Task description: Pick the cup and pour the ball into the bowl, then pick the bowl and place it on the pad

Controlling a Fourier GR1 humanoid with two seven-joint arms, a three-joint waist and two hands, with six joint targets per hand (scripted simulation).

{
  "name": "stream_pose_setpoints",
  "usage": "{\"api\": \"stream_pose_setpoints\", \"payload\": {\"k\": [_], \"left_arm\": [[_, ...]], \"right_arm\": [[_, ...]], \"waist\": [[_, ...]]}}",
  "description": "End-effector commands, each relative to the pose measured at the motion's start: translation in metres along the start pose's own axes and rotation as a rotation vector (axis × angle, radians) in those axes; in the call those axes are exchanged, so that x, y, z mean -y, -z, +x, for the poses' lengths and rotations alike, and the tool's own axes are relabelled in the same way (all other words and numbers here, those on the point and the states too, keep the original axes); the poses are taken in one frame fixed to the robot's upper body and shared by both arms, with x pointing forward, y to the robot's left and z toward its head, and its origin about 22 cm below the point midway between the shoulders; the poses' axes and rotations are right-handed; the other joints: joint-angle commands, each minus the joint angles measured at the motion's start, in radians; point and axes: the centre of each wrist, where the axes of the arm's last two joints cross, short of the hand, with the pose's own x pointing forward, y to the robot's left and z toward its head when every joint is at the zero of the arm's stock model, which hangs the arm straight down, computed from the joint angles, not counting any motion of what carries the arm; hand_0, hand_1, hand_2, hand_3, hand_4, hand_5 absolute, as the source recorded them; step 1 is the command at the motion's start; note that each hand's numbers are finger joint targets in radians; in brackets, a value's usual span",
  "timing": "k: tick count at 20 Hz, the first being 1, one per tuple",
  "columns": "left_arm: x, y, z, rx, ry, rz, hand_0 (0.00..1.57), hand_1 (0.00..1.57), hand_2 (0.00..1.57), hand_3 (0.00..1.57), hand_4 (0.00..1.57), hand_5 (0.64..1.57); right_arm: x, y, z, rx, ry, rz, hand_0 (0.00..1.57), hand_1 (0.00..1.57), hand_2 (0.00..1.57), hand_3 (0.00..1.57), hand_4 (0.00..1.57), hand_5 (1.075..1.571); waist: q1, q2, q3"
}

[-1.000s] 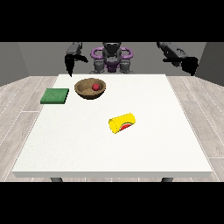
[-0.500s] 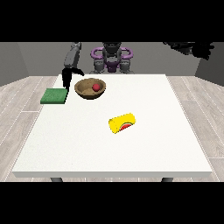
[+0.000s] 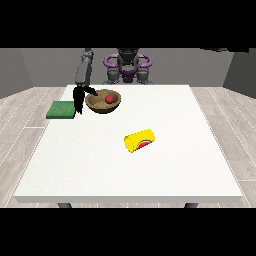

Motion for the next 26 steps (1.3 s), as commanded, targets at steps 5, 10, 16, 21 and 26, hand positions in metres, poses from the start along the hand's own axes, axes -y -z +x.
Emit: {"api": "stream_pose_setpoints", "payload": {"k": [5, 10, 16, 21, 26], "left_arm": [[-0.011, 0.014, 0.04, 0.057, -0.021, -0.017, 0.0, 0.0, 0.0, 0.0, 0.04, 1.525], [0.0, 0.014, 0.035, 0.048, -0.009, -0.037, 0.0, 0.0, 0.0, 0.0, 0.0, 1.528], [0.005, 0.027, 0.052, 0.072, -0.035, -0.05, 0.0, 0.0, 0.0, 0.0, 0.0, 1.542], [0.003, 0.026, 0.055, 0.067, -0.028, -0.065, 0.0, 0.0, 0.0, 0.0, 0.0, 1.54], [0.005, 0.028, 0.059, 0.095, -0.043, -0.08, 0.0, 0.0, 0.0, 0.0, 0.0, 1.537]], "right_arm": [[0.009, 0.01, -0.015, 0.025, 0.017, -0.035, 0.0, 0.0, 0.0, 0.0, 0.34, 1.57], [-0.005, 0.007, -0.026, -0.012, 0.018, -0.055, 0.0, 0.0, 0.0, 0.0, 0.28, 1.566], [-0.053, 0.018, -0.026, -0.003, -0.021, -0.024, 0.0, 0.0, 0.0, 0.0, 0.43, 1.57], [-0.055, 0.018, -0.029, -0.04, -0.049, -0.114, 0.0, 0.0, 0.0, 0.0, 0.42, 1.57], [-0.044, -0.005, -0.05, -0.154, -0.102, -0.167, 1.57, 1.57, 1.57, 0.86, 0.87, 1.421]], "waist": [[0.037, 0.061, 0.0004], [0.042, 0.03, -0.0001], [0.065, 0.069, -0.001], [0.11, 0.046, -0.0008], [0.118, 0.07, -0.0014]]}}
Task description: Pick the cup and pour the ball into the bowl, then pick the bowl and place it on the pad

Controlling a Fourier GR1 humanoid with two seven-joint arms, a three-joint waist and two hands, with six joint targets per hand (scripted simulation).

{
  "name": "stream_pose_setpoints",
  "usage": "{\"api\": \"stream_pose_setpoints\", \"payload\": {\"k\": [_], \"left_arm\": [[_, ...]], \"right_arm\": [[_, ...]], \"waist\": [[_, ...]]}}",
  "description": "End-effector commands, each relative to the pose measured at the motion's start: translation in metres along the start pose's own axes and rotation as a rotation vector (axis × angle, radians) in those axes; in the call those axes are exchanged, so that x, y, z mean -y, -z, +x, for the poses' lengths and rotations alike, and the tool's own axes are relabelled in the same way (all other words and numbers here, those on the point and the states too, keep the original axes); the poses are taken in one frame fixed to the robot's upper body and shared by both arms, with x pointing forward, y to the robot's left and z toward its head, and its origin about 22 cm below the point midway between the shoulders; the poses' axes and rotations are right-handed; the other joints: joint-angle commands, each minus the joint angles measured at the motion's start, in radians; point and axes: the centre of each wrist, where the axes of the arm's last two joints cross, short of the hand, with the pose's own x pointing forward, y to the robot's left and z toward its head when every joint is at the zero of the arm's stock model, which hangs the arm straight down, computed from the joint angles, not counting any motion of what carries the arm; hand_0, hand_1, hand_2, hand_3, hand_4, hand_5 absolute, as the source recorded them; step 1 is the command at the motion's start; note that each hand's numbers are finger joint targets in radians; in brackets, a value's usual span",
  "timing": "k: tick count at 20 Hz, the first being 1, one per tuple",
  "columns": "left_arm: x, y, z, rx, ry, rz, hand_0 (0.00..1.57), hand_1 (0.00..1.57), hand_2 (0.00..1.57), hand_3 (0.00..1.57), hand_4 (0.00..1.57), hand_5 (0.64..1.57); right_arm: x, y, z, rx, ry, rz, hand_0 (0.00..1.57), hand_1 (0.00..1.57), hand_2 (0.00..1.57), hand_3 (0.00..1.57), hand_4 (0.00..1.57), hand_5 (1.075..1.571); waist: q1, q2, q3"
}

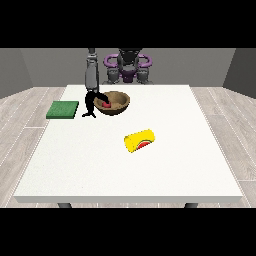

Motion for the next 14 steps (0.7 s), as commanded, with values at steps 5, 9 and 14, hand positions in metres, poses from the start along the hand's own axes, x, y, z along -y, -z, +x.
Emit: {"api": "stream_pose_setpoints", "payload": {"k": [5, 9, 14], "left_arm": [[-0.023, -0.009, -0.003, -0.036, -0.017, 0.041, 0.0, 0.0, 0.0, 0.0, 0.0, 1.547], [-0.045, -0.023, -0.018, -0.099, 0.004, 0.098, 0.0, 0.0, 0.0, 0.0, 0.0, 1.547], [-0.073, -0.067, -0.057, -0.183, 0.019, 0.148, 0.0, 0.0, 0.0, 0.0, 0.0, 1.546]], "right_arm": [[0.018, -0.026, -0.023, -0.229, -0.266, -0.049, 1.57, 1.57, 1.57, 1.57, 1.17, 1.448], [0.007, 0.002, 0.017, -0.251, -0.377, -0.006, 1.57, 1.57, 1.57, 1.57, 1.21, 1.476], [-0.009, 0.037, 0.082, -0.307, -0.457, 0.03, 1.57, 1.57, 1.57, 1.57, 1.26, 1.47]], "waist": [[0.004, -0.017, 0.0307], [-0.072, -0.063, 0.0298], [-0.13, -0.154, 0.03]]}}
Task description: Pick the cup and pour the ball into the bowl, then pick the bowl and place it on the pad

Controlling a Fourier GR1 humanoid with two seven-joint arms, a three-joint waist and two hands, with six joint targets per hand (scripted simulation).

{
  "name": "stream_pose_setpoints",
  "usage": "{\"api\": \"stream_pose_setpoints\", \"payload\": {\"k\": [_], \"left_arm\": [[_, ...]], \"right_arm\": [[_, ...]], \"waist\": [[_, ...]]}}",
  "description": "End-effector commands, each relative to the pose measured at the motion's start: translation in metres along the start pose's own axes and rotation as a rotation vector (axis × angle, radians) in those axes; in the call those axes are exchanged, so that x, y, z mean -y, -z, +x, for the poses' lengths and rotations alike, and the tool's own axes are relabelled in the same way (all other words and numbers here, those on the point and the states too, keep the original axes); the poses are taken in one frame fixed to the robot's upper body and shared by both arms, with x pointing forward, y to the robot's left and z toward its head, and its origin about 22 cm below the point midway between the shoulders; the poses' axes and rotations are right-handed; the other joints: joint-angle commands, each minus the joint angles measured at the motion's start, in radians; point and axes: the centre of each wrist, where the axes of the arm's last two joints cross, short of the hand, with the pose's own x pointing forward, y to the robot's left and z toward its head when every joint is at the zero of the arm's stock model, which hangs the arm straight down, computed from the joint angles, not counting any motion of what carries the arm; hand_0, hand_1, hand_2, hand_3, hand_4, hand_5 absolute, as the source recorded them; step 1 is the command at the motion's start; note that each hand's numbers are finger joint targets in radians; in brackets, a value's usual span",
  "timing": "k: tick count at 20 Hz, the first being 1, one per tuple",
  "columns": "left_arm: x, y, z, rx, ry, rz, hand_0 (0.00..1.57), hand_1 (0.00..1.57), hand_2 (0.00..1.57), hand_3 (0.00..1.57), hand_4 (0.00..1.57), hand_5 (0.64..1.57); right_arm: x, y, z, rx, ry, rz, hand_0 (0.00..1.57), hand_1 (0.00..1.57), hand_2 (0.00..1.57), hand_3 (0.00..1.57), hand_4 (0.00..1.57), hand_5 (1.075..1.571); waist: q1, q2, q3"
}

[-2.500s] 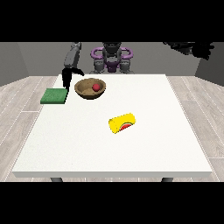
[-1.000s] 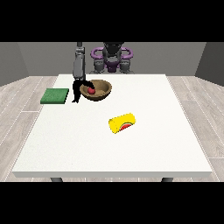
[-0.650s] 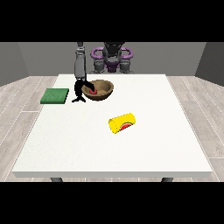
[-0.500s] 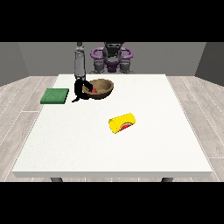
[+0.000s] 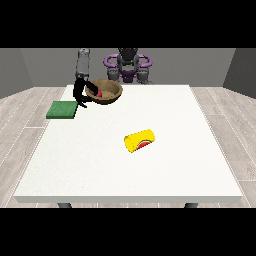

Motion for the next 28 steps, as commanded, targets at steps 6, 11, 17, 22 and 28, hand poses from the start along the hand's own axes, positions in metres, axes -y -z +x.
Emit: {"api": "stream_pose_setpoints", "payload": {"k": [6, 11, 17, 22, 28], "left_arm": [[-0.063, -0.025, 0.028, 0.057, 0.019, 0.057, 0.0, 0.0, 0.0, 0.0, 0.0, 1.542], [-0.038, -0.017, 0.008, 0.053, 0.053, 0.067, 0.0, 0.0, 0.0, 0.0, 0.0, 1.535], [-0.021, -0.005, 0.027, 0.092, 0.059, 0.05, 0.0, 0.0, 0.0, 0.0, 0.0, 1.531], [-0.019, -0.006, 0.034, 0.146, 0.081, 0.059, 0.0, 0.0, 0.0, 0.0, 0.0, 1.534], [-0.027, 0.001, 0.082, 0.208, 0.089, 0.046, 0.0, 0.0, 0.0, 0.0, 0.2, 1.532]], "right_arm": [[0.045, 0.022, 0.049, -0.005, -0.011, 0.006, 1.57, 1.57, 1.57, 1.57, 1.3, 1.492], [0.045, 0.034, 0.073, -0.008, -0.027, 0.011, 1.57, 1.57, 1.57, 1.57, 1.3, 1.492], [0.119, 0.043, 0.05, 0.039, -0.09, -0.06, 1.57, 1.57, 1.57, 1.57, 1.31, 1.533], [0.172, 0.04, 0.039, 0.088, 0.006, -0.076, 1.57, 1.57, 1.57, 1.17, 1.29, 1.534], [0.205, 0.043, 0.046, 0.112, 0.027, -0.102, 1.57, 1.57, 1.57, 0.78, 1.29, 1.551]], "waist": [[-0.045, 0.08, 0.0086], [-0.069, 0.079, 0.0091], [-0.045, 0.113, 0.0105], [-0.04, 0.16, 0.011], [-0.002, 0.224, 0.0108]]}}
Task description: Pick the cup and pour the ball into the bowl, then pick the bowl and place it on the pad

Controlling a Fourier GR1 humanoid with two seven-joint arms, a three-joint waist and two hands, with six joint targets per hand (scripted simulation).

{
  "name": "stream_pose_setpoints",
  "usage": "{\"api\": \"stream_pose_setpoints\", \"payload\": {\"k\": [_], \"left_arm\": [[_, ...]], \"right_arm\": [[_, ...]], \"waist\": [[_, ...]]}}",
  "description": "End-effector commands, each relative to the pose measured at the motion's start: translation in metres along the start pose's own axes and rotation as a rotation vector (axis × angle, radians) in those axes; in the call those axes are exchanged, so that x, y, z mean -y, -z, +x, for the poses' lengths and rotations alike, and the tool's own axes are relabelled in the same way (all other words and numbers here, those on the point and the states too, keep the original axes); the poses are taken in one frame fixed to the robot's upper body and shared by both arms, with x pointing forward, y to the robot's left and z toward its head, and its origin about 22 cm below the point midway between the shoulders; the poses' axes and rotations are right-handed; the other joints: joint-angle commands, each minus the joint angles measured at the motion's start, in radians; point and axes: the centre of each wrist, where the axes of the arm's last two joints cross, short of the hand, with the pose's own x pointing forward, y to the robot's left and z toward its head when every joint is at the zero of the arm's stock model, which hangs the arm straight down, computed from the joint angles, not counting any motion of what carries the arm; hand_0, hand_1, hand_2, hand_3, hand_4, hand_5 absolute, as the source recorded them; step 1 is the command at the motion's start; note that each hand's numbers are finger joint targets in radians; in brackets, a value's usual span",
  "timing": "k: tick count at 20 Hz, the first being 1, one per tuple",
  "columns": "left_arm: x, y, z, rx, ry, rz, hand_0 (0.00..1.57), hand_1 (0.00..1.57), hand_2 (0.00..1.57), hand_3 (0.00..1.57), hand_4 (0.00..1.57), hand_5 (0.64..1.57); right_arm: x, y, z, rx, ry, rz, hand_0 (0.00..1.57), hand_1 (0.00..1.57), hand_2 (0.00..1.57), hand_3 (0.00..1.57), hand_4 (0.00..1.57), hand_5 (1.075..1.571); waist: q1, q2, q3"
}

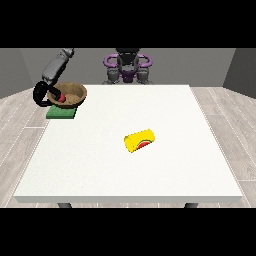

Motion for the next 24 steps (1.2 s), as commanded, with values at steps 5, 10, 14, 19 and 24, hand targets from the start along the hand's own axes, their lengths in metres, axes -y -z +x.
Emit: {"api": "stream_pose_setpoints", "payload": {"k": [5, 10, 14, 19, 24], "left_arm": [[0.003, 0.017, 0.053, 0.105, 0.004, -0.001, 0.0, 0.0, 0.0, 0.0, 0.07, 1.533], [0.012, 0.007, 0.035, 0.1, -0.026, -0.009, 0.0, 0.0, 0.0, 0.0, 0.0, 1.535], [0.007, -0.004, 0.013, 0.01, -0.01, -0.023, 0.0, 0.0, 0.0, 0.0, 0.0, 1.532], [0.008, -0.003, -0.002, -0.027, -0.001, -0.015, 0.0, 0.0, 0.0, 0.0, 0.0, 1.532], [0.015, 0.002, 0.01, 0.018, -0.015, -0.016, 0.0, 0.0, 0.0, 0.0, 0.0, 1.523]], "right_arm": [[0.03, 0.003, -0.004, 0.084, -0.012, -0.067, 1.57, 1.57, 1.57, 0.21, 1.29, 1.554], [0.08, -0.004, 0.011, 0.092, -0.065, -0.072, 1.57, 1.57, 1.57, 0.68, 1.25, 1.564], [0.083, -0.004, 0.013, 0.016, -0.039, -0.043, 1.57, 1.57, 1.57, 0.88, 1.24, 1.568], [0.033, 0.011, 0.017, -0.019, -0.101, 0.005, 1.57, 1.57, 1.57, 1.32, 1.24, 1.571], [0.024, 0.009, -0.008, -0.022, 0.01, 0.009, 1.57, 1.57, 1.57, 1.28, 1.16, 1.57]], "waist": [[0.014, 0.111, 0.0006], [0.023, 0.093, -0.0005], [0.025, -0.006, -0.0015], [0.005, -0.03, -0.002], [0.018, 0.022, -0.0006]]}}
